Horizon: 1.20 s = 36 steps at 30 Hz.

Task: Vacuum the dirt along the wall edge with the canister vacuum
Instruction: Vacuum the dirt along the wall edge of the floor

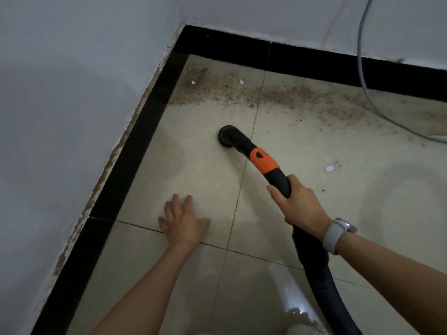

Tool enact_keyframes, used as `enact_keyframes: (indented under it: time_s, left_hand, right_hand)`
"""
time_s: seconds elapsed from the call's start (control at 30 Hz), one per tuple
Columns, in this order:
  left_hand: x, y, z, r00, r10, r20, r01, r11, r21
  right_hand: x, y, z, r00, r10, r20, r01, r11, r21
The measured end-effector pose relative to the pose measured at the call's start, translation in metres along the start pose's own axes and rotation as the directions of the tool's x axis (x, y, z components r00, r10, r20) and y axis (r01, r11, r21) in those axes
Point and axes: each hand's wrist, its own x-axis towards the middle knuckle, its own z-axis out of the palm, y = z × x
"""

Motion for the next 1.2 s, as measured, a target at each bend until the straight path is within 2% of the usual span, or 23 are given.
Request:
enact_keyframes:
  time_s: [0.1,0.17,0.3,0.43,0.6,0.7,0.8,0.97,1.07,1.2]
  left_hand:
    - [-0.002,0.019,0.004,0.994,0.108,0.01,-0.108,0.994,0.028]
    - [-0.003,0.028,0.007,0.989,0.139,0.041,-0.14,0.989,0.038]
    - [-0.002,0.036,0.011,0.982,0.158,0.102,-0.167,0.982,0.086]
    - [0.0,0.034,0.008,0.982,0.169,0.082,-0.178,0.977,0.12]
    - [0.006,0.041,-0.022,0.971,0.131,0.201,-0.158,0.98,0.124]
    - [0.006,0.056,-0.067,0.972,0.112,0.204,-0.135,0.986,0.102]
    - [0.004,0.076,-0.122,0.981,0.142,0.131,-0.148,0.988,0.039]
    - [0.005,0.104,-0.19,0.982,0.172,0.076,-0.172,0.985,-0.004]
    - [0.02,0.111,-0.206,0.984,0.161,0.078,-0.152,0.982,-0.116]
    - [0.062,0.113,-0.206,0.987,0.092,0.129,-0.036,0.923,-0.383]
  right_hand:
    - [-0.015,0.014,0.0,1.0,0.008,0.03,-0.007,1.0,-0.026]
    - [-0.022,0.025,-0.005,1.0,0.028,-0.003,-0.028,0.995,-0.096]
    - [-0.012,0.032,-0.02,0.988,0.099,-0.119,-0.109,0.991,-0.08]
    - [0.014,0.02,-0.029,0.98,0.129,-0.149,-0.138,0.989,-0.049]
    - [0.052,-0.002,-0.034,0.98,0.13,-0.148,-0.136,0.99,-0.026]
    - [0.057,-0.004,-0.045,0.987,0.124,-0.101,-0.128,0.991,-0.039]
    - [0.053,-0.01,-0.057,0.996,0.087,0.008,-0.086,0.993,-0.075]
    - [0.056,-0.044,-0.06,0.974,-0.054,0.219,0.099,0.975,-0.199]
    - [0.075,-0.07,-0.055,0.953,-0.096,0.287,0.162,0.963,-0.216]
    - [0.105,-0.095,-0.042,0.946,-0.136,0.295,0.211,0.948,-0.239]
